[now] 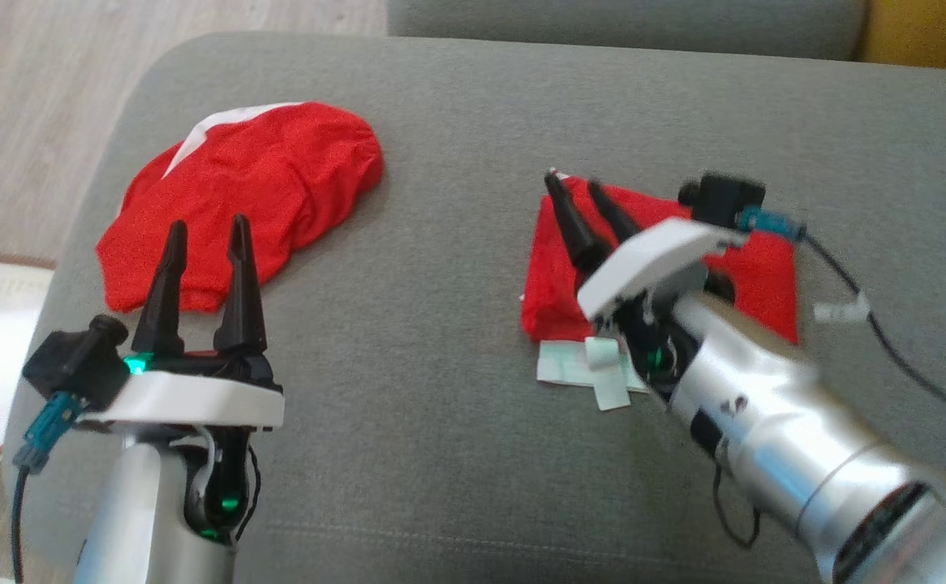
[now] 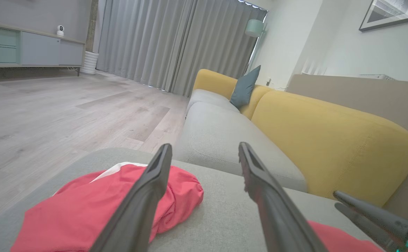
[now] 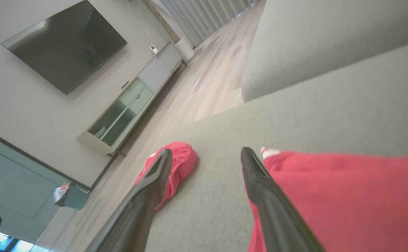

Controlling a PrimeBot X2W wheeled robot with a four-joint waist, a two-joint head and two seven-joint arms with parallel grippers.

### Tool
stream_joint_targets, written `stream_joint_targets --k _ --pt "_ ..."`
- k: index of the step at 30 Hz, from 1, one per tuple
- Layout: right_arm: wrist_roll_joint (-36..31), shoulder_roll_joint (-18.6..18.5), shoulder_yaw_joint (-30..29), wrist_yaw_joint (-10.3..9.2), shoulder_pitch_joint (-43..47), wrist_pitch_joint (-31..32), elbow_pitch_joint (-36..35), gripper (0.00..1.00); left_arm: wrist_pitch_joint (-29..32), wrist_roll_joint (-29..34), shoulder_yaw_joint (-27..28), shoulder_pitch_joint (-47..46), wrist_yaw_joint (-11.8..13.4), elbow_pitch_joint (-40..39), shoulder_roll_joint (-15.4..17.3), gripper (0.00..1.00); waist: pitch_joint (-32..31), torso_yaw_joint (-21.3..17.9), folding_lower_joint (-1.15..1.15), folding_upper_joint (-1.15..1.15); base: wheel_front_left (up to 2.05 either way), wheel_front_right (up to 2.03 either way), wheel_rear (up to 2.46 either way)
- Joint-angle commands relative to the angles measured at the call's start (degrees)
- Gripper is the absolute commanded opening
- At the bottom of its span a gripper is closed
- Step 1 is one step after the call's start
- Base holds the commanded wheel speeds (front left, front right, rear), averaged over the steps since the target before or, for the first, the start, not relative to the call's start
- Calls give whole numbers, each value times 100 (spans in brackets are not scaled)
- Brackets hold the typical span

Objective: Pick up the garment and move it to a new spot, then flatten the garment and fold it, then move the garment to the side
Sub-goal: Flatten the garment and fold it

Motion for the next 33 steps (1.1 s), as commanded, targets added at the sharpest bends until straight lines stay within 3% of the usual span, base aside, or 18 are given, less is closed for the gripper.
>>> stream_joint_targets --k 1,9,12,19,21,22,25,29,33 --pt "-111 66 -41 37 -226 -76 -79 100 -28 -29 210 -124 15 -224 86 100 -44 -105 0 0 0 0 0" --pt "-1880 47 -1035 37 -841 -78 638 100 -28 -84 203 -127 75 -467 86 100 -84 -449 0 0 0 0 0" --pt "-2741 -223 -1638 37 -807 -78 561 100 -28 -111 134 -126 104 -550 86 100 -85 -542 0 0 0 0 0" --pt "-5020 -851 -3342 37 381 -78 -976 100 -28 -153 -157 -107 147 -643 86 100 -96 -708 0 0 0 0 0" --pt "-5561 -773 -3952 37 965 -78 -1528 100 -28 -144 -246 -89 163 -647 86 100 -111 -742 0 0 0 0 0" --pt "-6069 -602 -4533 37 1560 -78 -2075 100 -28 -152 -314 -67 193 -659 86 100 -119 -763 0 0 0 0 0" --pt "-6693 -264 -5178 37 2379 -78 -2834 100 -28 -139 -401 -20 209 -689 86 100 -132 -786 0 0 0 0 0" --pt "-7113 6 -5623 37 3159 -78 -3504 100 -28 -92 -420 103 219 -728 86 100 -153 -835 0 0 0 0 0" --pt "-7085 60 -5723 37 3503 -28 -3856 100 -28 -47 -434 232 201 -670 86 100 -173 -880 0 0 0 0 0"
